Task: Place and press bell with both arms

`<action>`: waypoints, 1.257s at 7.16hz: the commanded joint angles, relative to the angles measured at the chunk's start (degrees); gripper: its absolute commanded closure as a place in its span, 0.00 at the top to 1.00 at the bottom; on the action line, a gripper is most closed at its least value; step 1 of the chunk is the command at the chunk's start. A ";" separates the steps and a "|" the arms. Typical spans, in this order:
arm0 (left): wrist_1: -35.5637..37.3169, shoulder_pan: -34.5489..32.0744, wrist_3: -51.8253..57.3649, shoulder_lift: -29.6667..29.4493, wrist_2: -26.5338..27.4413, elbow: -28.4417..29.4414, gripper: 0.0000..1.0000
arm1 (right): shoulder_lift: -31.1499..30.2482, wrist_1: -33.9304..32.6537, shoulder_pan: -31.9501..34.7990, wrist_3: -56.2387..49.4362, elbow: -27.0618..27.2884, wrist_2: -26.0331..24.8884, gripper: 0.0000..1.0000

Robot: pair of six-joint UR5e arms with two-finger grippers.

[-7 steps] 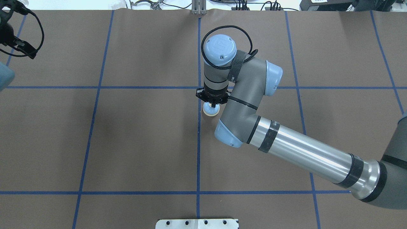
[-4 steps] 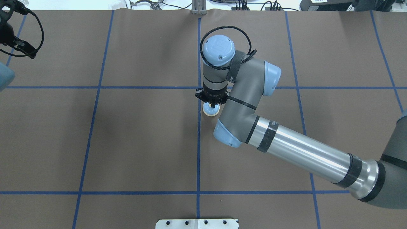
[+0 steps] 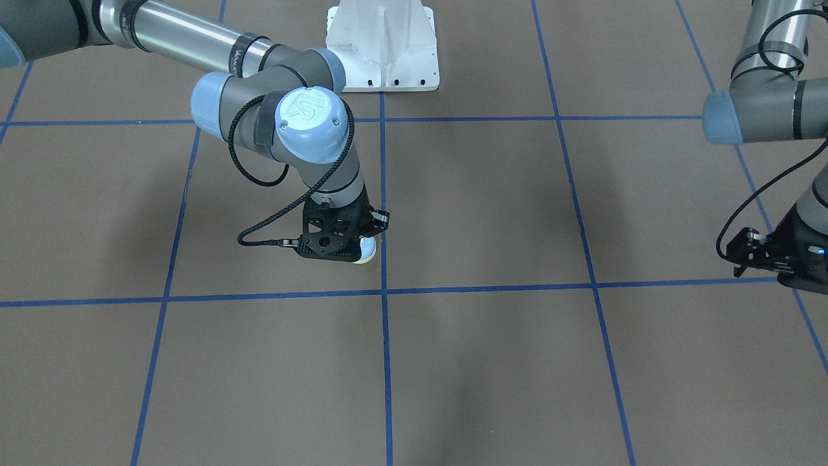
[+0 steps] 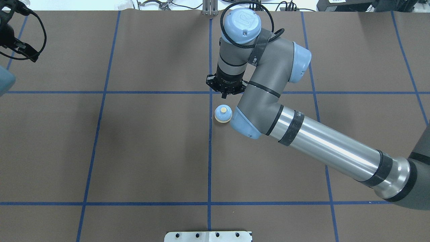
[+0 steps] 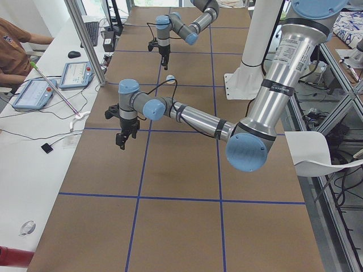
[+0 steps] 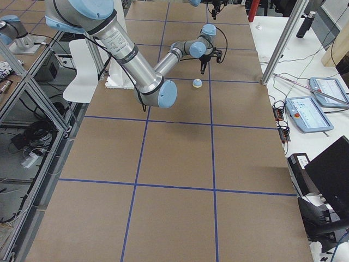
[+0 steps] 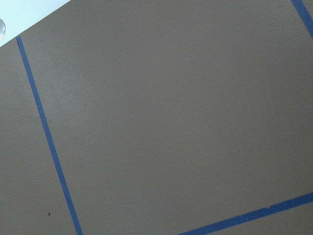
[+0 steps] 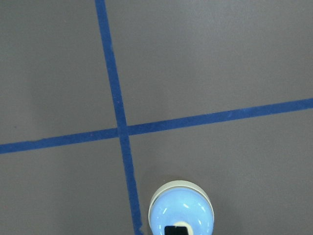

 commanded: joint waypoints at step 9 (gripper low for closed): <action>4.41 -20.20 25.03 10.77 -11.42 -1.50 1.00 | -44.63 -6.75 39.21 -53.77 26.99 19.40 1.00</action>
